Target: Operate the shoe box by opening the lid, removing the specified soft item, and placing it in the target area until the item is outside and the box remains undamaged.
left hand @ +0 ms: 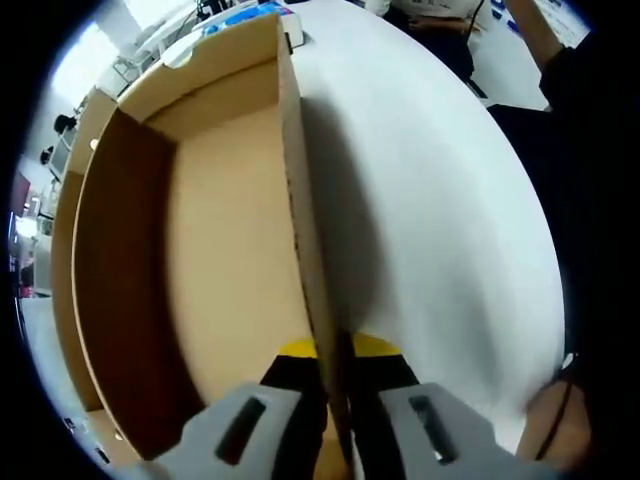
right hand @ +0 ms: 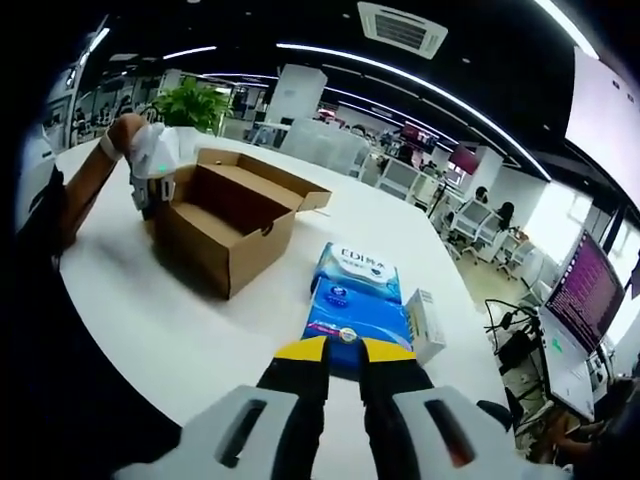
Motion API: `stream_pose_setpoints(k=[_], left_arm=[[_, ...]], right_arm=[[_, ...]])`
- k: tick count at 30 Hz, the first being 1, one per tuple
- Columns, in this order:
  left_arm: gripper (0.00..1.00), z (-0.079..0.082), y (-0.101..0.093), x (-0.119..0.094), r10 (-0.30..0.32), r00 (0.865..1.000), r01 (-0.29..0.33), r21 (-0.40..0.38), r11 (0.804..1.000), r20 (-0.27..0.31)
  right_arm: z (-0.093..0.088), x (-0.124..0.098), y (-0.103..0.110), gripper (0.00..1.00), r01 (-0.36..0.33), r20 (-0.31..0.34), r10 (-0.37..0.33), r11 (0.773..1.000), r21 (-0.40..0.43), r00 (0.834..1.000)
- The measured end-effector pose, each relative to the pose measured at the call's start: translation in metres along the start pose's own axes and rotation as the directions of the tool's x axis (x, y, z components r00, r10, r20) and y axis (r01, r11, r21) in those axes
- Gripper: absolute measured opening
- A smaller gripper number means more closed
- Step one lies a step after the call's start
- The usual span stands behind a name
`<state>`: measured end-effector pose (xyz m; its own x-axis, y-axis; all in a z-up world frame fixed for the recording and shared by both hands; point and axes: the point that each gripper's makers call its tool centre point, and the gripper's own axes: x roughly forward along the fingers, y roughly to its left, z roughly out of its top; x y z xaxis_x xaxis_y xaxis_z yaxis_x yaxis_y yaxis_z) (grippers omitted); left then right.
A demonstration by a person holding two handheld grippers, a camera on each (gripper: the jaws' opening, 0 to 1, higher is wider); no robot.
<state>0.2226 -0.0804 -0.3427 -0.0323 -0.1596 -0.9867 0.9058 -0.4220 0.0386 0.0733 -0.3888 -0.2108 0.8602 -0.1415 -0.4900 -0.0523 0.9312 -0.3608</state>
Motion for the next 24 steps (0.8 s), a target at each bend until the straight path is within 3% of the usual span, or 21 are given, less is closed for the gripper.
stream_pose_setpoints(k=[5,24], left_arm=[[0.05,0.0,-0.0001,0.0002,0.001,1.0,-0.001,0.002,1.0,-0.003],[0.04,0.0006,0.0002,0.0006,0.012,1.0,-0.012,0.013,1.0,-0.014]], right_arm=[[-0.0036,0.0021,0.0015,0.18,0.003,-0.016,-0.003,0.999,-0.032,1.0],[-0.004,-0.003,0.0055,0.24,0.001,-0.026,-0.002,0.998,-0.062,1.0]])
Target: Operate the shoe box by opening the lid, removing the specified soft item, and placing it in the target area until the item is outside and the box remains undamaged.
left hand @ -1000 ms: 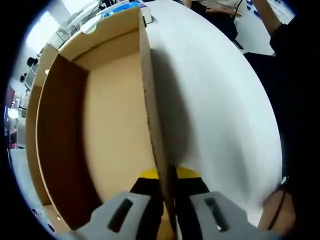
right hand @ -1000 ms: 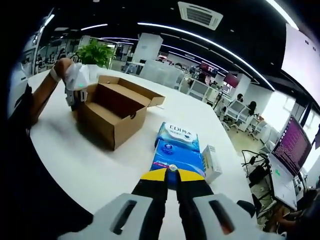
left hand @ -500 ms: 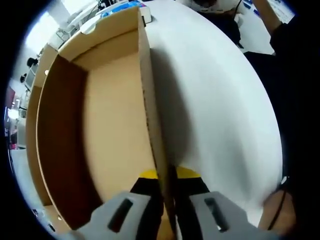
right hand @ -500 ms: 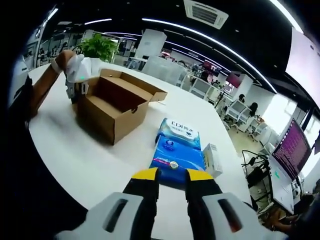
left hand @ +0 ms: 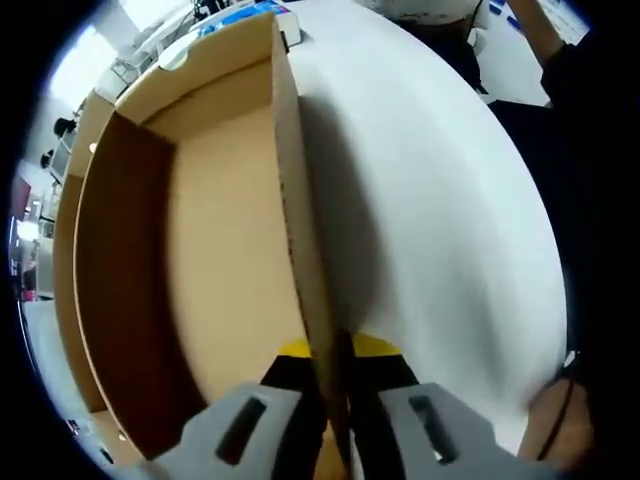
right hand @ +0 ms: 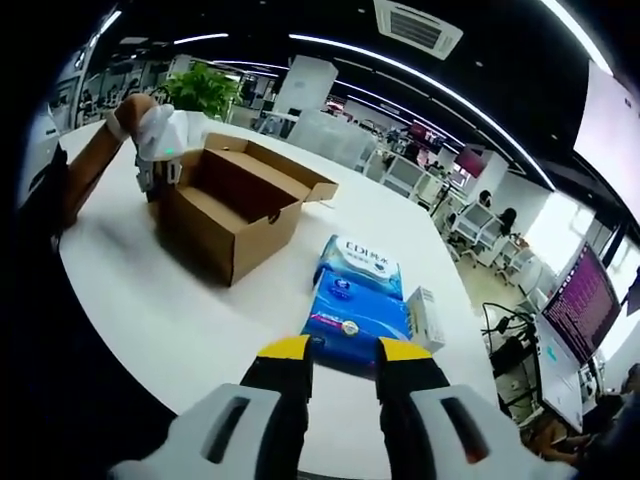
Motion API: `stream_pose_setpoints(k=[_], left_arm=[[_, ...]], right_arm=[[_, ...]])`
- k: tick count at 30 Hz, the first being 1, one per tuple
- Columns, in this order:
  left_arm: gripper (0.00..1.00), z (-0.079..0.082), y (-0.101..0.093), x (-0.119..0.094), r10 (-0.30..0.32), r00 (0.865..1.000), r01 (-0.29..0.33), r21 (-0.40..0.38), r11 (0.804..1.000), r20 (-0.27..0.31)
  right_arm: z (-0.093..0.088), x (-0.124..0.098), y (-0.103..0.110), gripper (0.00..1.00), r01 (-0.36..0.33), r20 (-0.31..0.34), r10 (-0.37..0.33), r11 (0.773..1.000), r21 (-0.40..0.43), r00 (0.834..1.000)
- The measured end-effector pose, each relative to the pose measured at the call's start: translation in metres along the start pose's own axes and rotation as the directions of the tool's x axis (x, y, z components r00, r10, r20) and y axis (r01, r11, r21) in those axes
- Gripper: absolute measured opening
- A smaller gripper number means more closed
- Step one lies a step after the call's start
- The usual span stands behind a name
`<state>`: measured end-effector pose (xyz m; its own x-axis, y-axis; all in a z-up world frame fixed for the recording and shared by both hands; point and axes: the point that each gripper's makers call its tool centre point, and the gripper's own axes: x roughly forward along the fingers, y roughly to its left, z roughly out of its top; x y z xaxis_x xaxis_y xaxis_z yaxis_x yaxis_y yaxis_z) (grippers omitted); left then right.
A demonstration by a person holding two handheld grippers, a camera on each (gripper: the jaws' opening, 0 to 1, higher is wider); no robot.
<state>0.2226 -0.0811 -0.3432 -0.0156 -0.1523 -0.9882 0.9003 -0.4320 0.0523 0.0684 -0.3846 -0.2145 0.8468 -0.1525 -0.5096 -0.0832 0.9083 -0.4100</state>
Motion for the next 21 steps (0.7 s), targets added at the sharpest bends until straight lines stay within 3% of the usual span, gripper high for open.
stream_pose_setpoints(k=[4,12,21], left_arm=[[0.04,0.0002,-0.0002,0.0001,-0.001,1.0,0.001,0.0,1.0,0.002],[0.04,0.0005,-0.0013,-0.0001,-0.002,1.0,0.002,0.0,1.0,0.003],[0.04,0.0007,-0.0023,-0.0002,0.004,1.0,-0.004,0.005,1.0,-0.004]], right_arm=[[0.0006,0.0012,0.0016,0.26,-0.006,0.0,0.006,1.0,-0.003,1.0],[-0.0028,0.0049,0.0039,0.43,-0.012,-0.016,0.012,1.0,0.016,1.0],[-0.0019,0.0024,0.0066,0.47,-0.011,-0.019,0.011,1.0,0.011,1.0]])
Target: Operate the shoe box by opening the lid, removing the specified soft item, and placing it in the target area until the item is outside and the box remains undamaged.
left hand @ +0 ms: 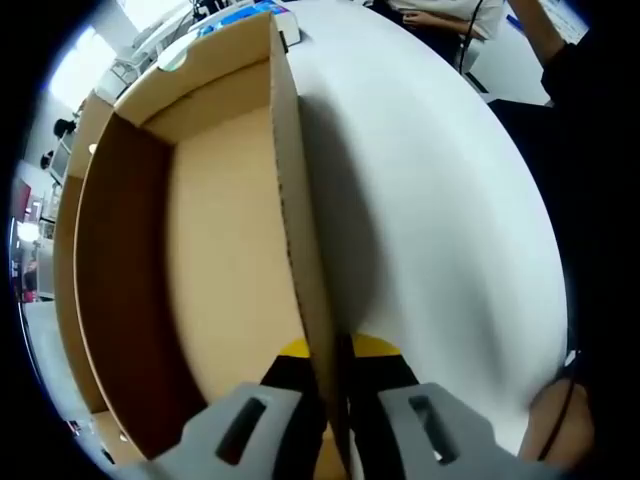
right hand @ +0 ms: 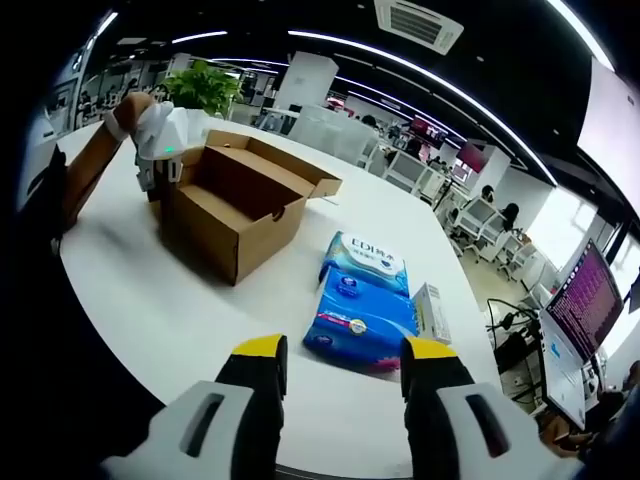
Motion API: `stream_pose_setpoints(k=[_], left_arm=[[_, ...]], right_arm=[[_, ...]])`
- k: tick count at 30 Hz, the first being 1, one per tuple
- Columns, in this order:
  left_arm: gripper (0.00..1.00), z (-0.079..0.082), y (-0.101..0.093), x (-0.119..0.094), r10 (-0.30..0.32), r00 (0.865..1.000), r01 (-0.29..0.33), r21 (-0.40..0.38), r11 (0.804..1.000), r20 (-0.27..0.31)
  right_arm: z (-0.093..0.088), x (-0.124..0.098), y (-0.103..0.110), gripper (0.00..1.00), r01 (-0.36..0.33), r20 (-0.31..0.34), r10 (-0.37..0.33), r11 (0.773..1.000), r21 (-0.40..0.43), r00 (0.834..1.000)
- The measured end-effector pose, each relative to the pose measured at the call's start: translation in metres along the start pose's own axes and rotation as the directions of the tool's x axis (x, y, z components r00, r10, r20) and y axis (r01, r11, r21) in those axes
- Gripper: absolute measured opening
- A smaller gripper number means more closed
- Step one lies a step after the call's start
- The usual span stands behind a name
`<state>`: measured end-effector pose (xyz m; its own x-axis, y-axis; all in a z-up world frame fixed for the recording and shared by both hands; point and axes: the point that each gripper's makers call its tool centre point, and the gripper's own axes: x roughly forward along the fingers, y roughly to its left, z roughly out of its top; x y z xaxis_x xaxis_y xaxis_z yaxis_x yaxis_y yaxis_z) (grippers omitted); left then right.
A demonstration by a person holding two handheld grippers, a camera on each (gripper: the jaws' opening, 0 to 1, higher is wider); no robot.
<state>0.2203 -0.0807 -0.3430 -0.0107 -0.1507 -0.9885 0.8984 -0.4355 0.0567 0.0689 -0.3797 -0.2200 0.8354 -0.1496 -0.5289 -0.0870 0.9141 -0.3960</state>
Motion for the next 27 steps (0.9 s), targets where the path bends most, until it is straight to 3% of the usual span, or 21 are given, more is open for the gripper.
stream_pose_setpoints(k=[14,18,20,23,27], left_arm=[[0.04,0.0,0.0,0.0,0.0,1.0,0.0,0.001,1.0,-0.002],[0.04,0.0,0.001,0.0,0.001,1.0,-0.001,0.0,1.0,-0.003],[0.04,0.0,0.001,0.0,0.002,1.0,-0.002,-0.001,1.0,-0.004],[0.04,0.0,0.001,0.0,0.003,1.0,-0.003,-0.005,1.0,-0.005],[0.04,0.0,0.001,0.0,0.004,1.0,-0.004,-0.008,1.0,-0.008]], right_arm=[[0.001,0.002,0.001,0.48,-0.011,0.002,0.011,1.0,-0.021,1.0],[-0.009,0.004,-0.011,0.48,-0.027,-0.05,0.021,0.992,-0.12,0.999],[-0.014,0.004,-0.015,0.48,-0.042,-0.073,0.033,0.99,-0.132,0.997],[-0.031,0.006,-0.028,0.5,-0.091,-0.141,0.061,0.972,-0.216,0.988],[-0.049,0.008,-0.04,0.53,-0.137,-0.212,0.09,0.967,-0.217,0.973]])
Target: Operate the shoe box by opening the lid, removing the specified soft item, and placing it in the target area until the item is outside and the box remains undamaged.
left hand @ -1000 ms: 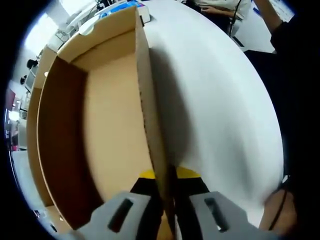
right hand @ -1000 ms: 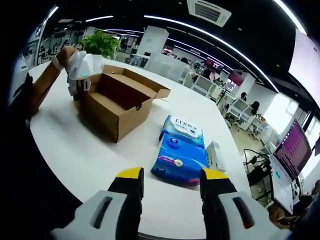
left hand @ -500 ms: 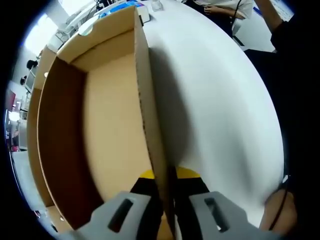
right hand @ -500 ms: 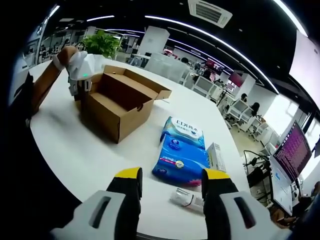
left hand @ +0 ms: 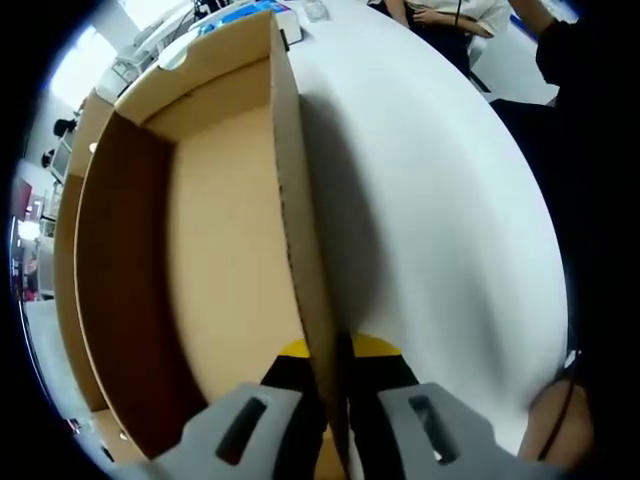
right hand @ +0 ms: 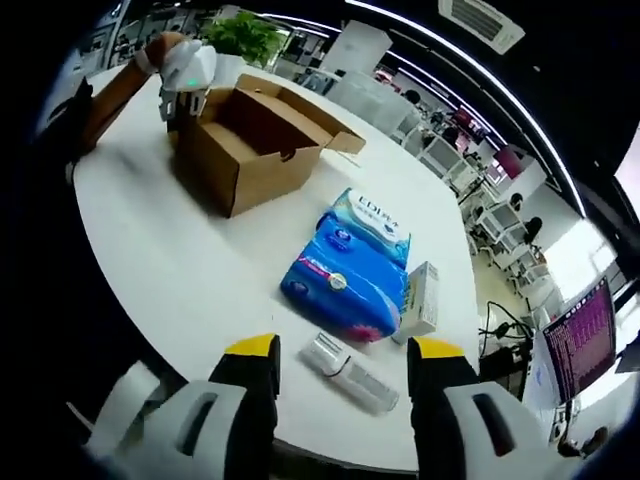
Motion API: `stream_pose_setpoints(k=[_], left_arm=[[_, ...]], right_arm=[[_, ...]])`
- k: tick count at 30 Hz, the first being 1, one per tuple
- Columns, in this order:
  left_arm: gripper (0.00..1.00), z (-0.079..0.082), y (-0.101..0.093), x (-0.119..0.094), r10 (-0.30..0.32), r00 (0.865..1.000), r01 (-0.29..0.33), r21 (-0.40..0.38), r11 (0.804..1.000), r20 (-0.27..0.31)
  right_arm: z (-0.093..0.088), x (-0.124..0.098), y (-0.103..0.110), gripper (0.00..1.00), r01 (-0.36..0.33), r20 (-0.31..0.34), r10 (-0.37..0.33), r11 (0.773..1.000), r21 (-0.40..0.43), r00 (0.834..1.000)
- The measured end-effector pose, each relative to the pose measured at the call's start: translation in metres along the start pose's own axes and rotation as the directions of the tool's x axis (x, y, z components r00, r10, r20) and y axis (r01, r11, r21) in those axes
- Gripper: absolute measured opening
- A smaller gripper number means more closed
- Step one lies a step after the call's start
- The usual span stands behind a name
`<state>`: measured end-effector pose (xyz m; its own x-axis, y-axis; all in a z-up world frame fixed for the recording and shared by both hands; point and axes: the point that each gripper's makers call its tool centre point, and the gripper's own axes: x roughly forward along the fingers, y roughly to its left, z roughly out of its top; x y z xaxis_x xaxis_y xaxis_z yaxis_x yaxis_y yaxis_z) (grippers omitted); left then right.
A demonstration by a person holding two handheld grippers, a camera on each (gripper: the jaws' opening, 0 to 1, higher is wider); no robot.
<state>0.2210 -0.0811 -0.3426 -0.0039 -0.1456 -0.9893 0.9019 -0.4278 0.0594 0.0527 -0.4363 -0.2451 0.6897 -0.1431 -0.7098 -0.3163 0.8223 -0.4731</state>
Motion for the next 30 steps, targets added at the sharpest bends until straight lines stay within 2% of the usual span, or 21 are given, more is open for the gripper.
stream_pose_setpoints(k=[5,7,15,24,30], left_arm=[[0.04,0.0,0.0,0.0,0.001,1.0,-0.001,-0.004,1.0,-0.003],[0.04,0.0,0.0,0.0,0.002,1.0,-0.002,-0.005,1.0,-0.005],[0.04,0.0,0.001,0.001,0.002,1.0,-0.002,-0.013,1.0,-0.008],[0.04,0.0,0.001,0.001,0.007,1.0,-0.007,-0.018,1.0,-0.014],[0.04,0.0,0.001,0.001,0.009,1.0,-0.009,-0.019,1.0,-0.018]], right_arm=[[-0.013,0.005,-0.009,0.56,-0.047,-0.04,0.046,0.998,-0.03,0.998],[-0.019,0.006,-0.012,0.58,-0.064,-0.077,0.057,0.994,-0.093,0.995],[-0.026,0.015,-0.02,0.6,-0.121,-0.125,0.1,0.978,-0.171,0.987],[-0.037,0.026,-0.017,0.63,-0.218,-0.181,0.172,0.935,-0.28,0.968],[-0.053,0.031,-0.023,0.64,-0.258,-0.24,0.183,0.907,-0.334,0.953]])
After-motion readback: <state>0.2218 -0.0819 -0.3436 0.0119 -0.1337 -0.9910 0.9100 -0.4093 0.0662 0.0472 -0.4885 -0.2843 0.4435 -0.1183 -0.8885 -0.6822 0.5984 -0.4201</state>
